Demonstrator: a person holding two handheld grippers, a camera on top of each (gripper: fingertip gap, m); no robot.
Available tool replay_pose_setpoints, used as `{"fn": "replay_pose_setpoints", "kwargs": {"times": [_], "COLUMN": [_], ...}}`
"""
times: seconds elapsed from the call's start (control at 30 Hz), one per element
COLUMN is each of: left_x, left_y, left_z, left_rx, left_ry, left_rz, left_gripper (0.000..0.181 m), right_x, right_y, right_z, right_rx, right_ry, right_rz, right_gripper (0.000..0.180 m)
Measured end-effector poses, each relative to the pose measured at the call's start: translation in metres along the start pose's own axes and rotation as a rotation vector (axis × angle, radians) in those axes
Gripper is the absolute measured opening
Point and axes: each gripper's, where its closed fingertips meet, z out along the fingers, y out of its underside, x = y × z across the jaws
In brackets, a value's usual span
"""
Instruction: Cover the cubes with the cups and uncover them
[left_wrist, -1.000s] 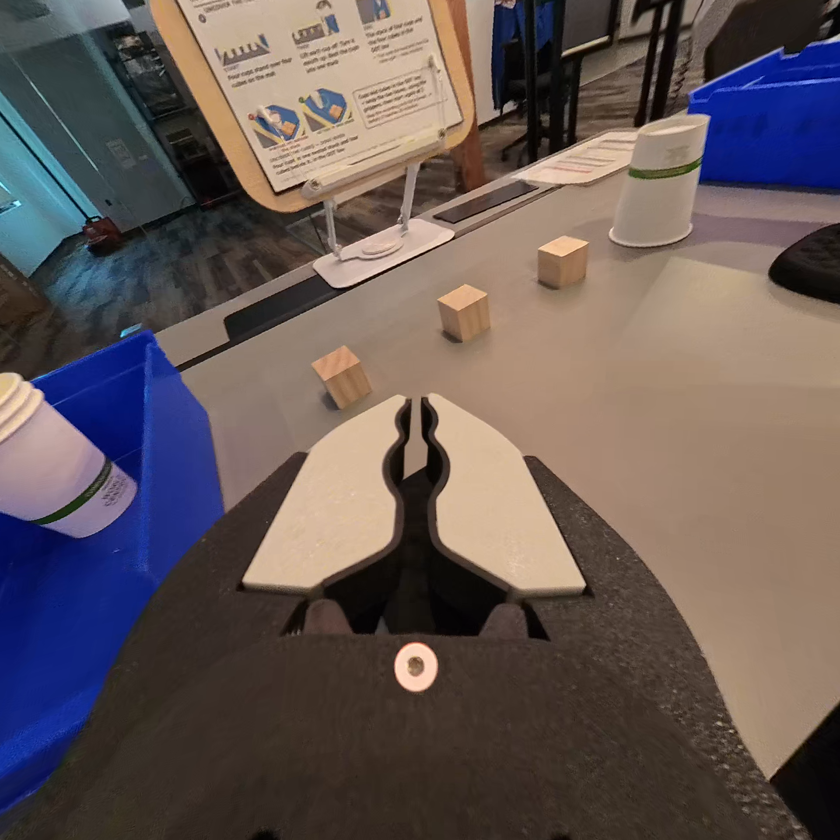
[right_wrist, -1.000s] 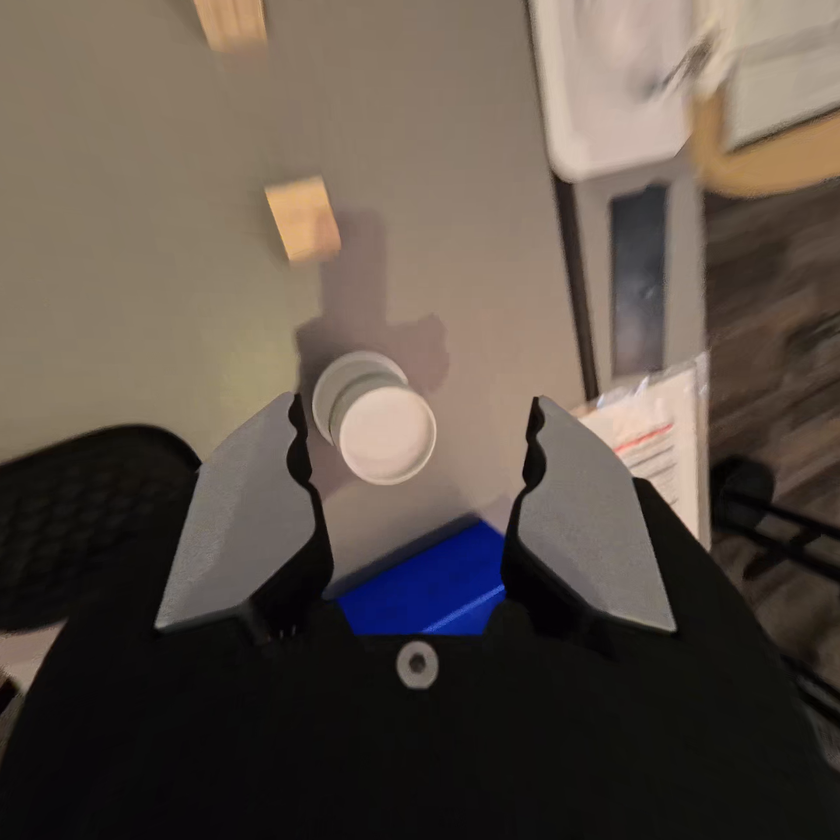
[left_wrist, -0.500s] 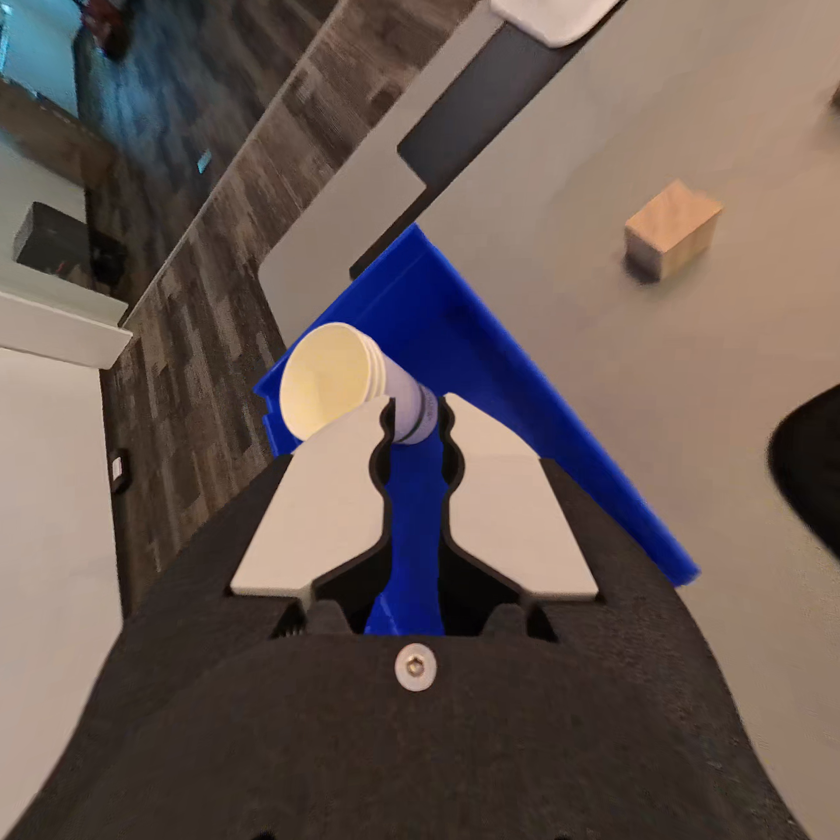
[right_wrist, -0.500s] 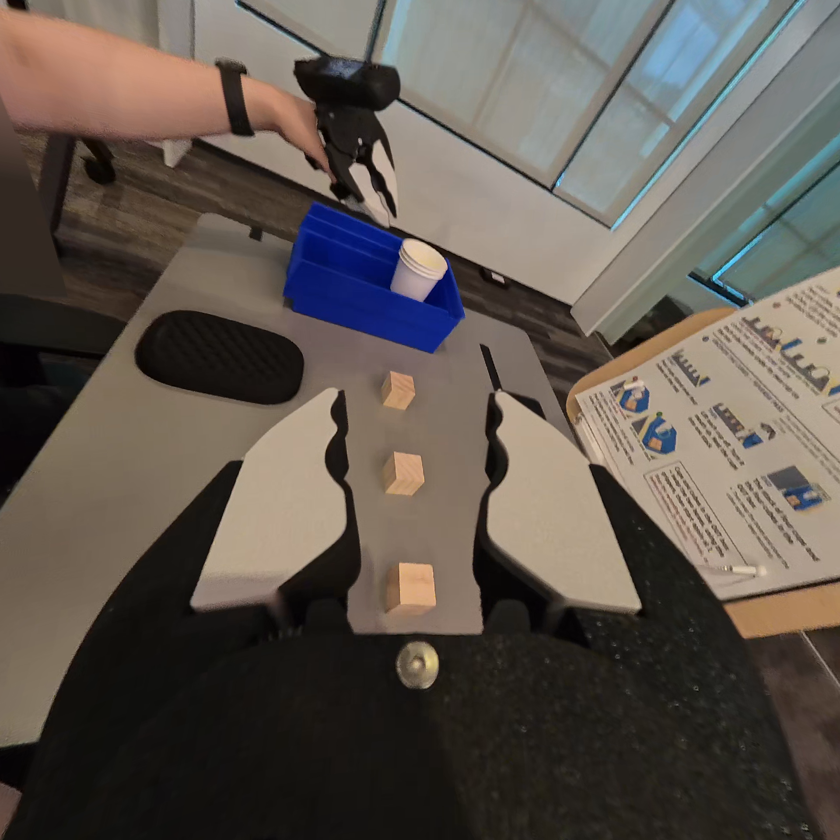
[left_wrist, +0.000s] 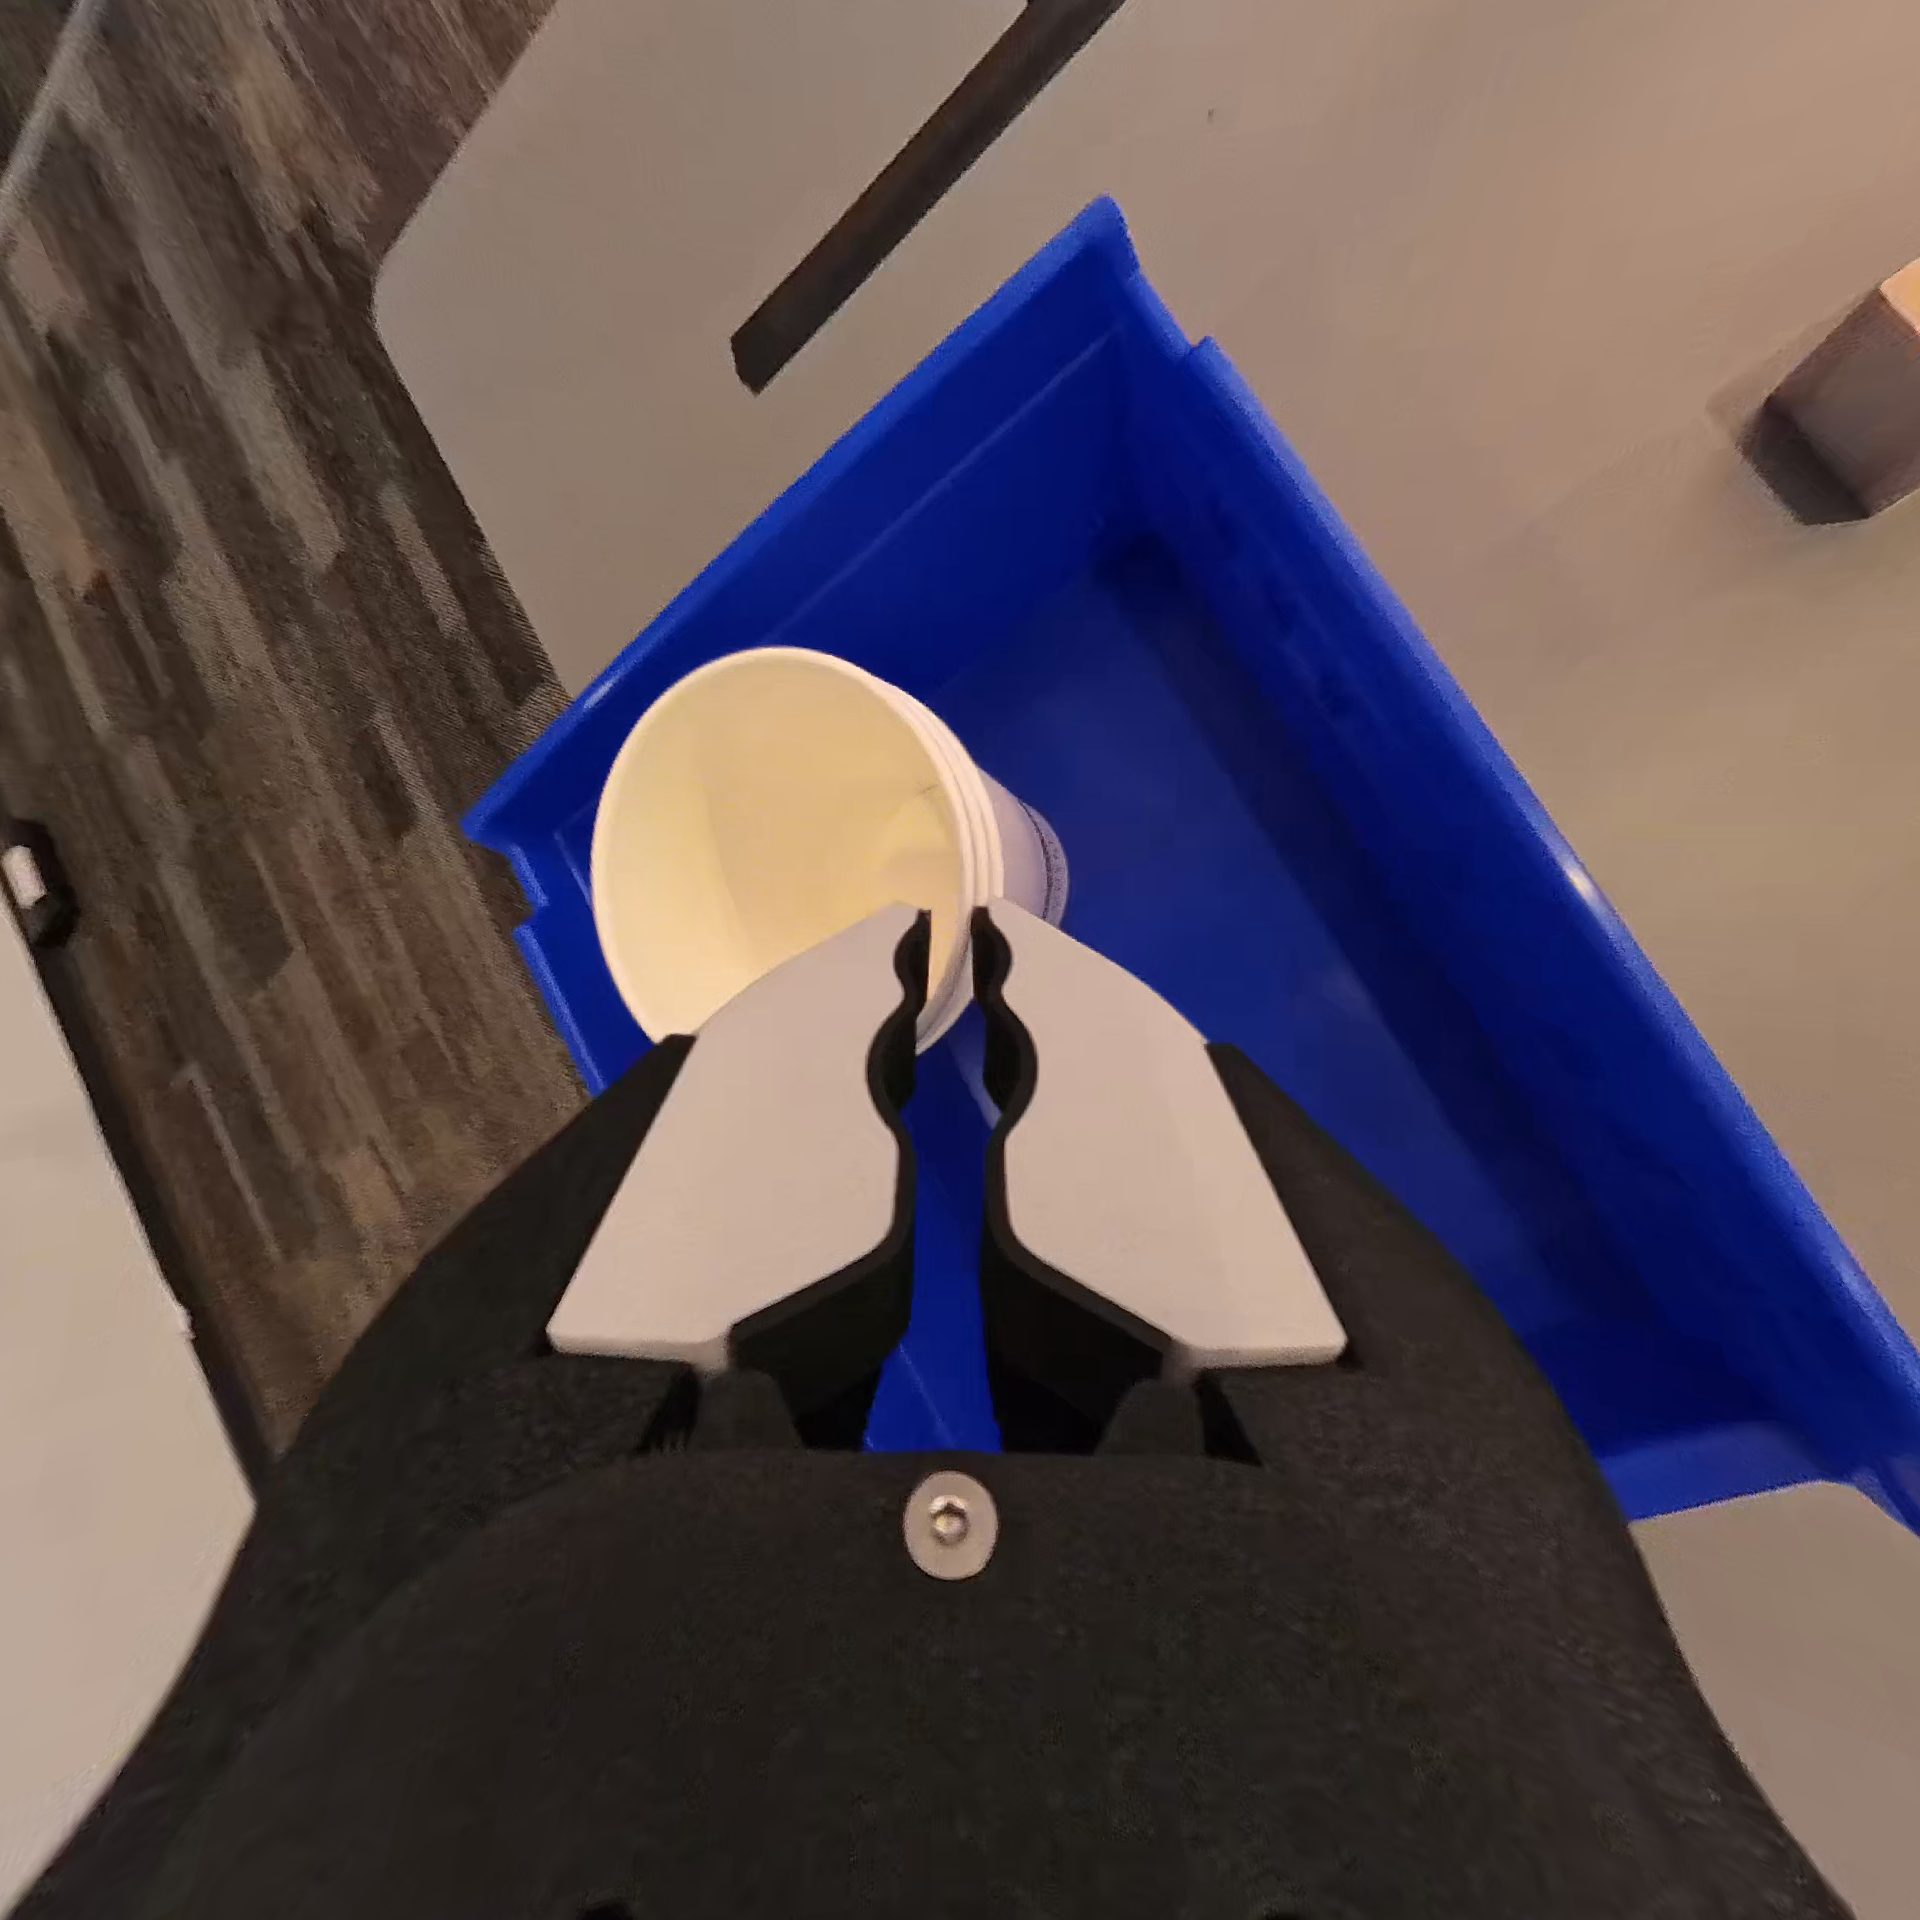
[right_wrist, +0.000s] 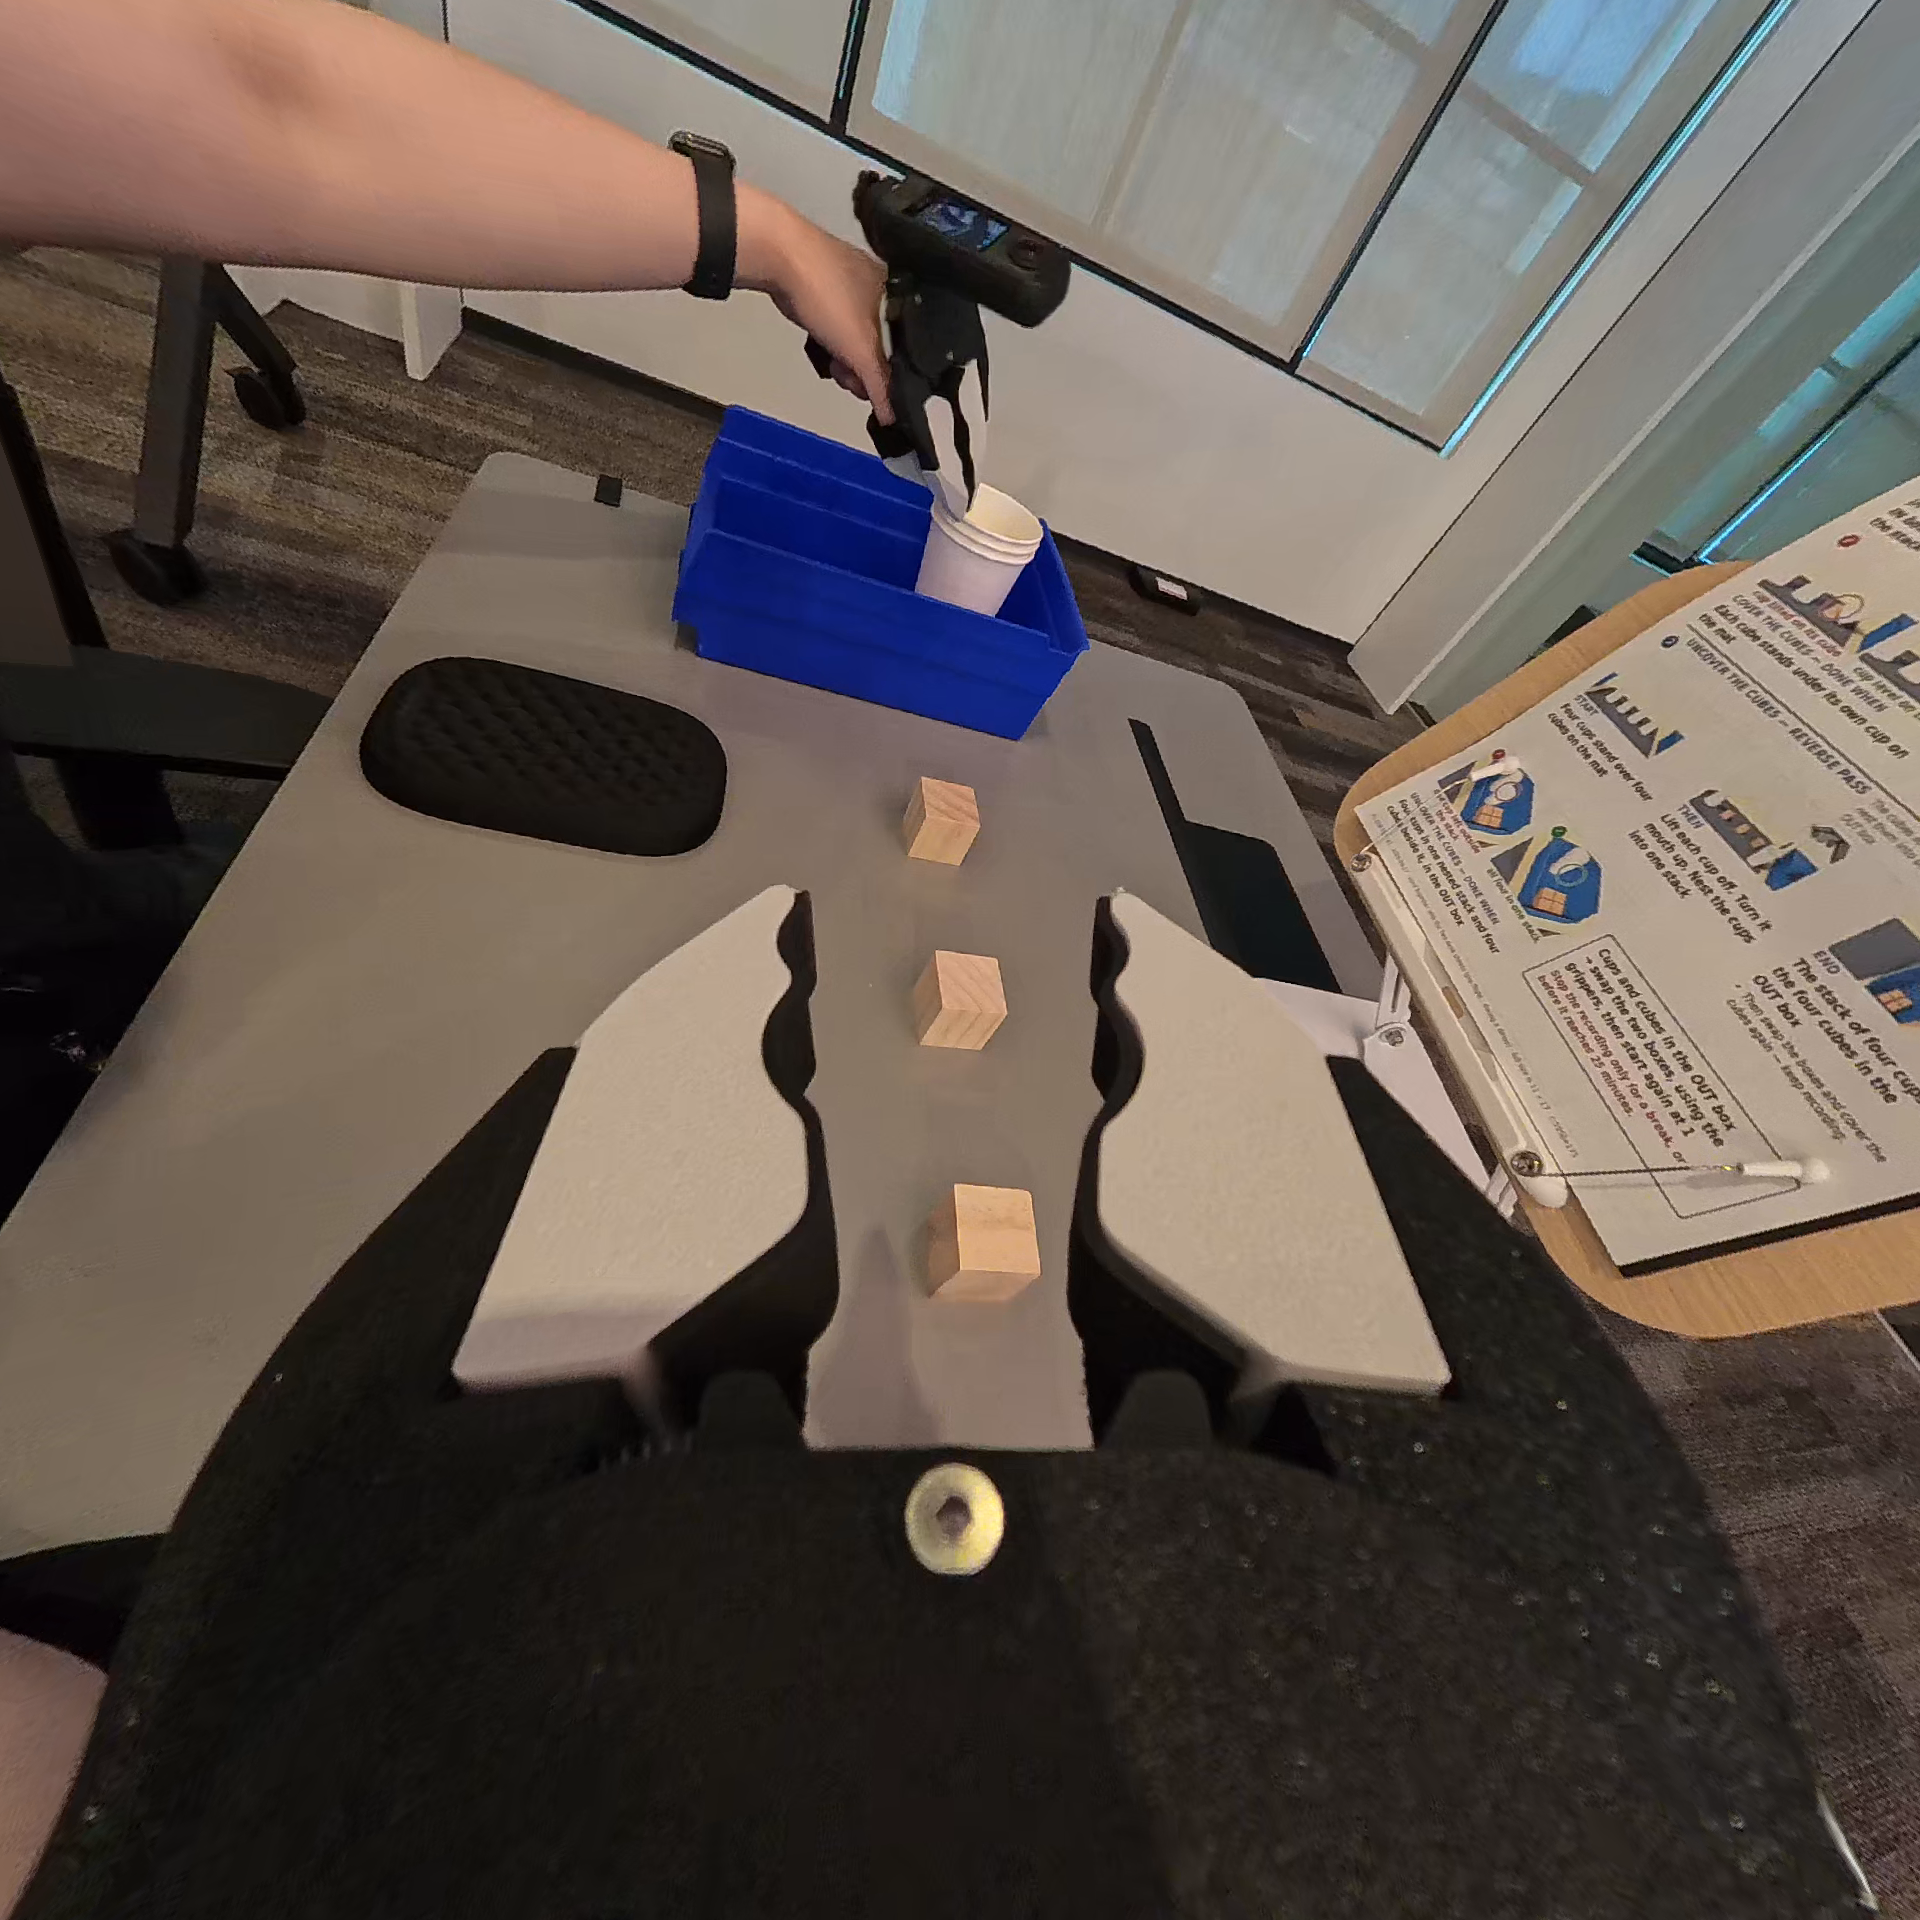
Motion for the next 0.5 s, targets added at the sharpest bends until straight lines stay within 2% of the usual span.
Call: {"fn": "replay_pose_setpoints", "kwargs": {"times": [0.5], "left_x": [0.003], "left_y": [0.002], "left_z": [0.005], "left_rx": [-0.024], "left_ry": [0.048], "left_rz": [-0.003], "left_gripper": [0.003], "right_x": [0.004], "right_y": [0.019], "right_z": [0.007], "right_rx": [-0.073], "right_ry": [-0.009], "right_rz": [0.028], "right_gripper": [0.046]}}
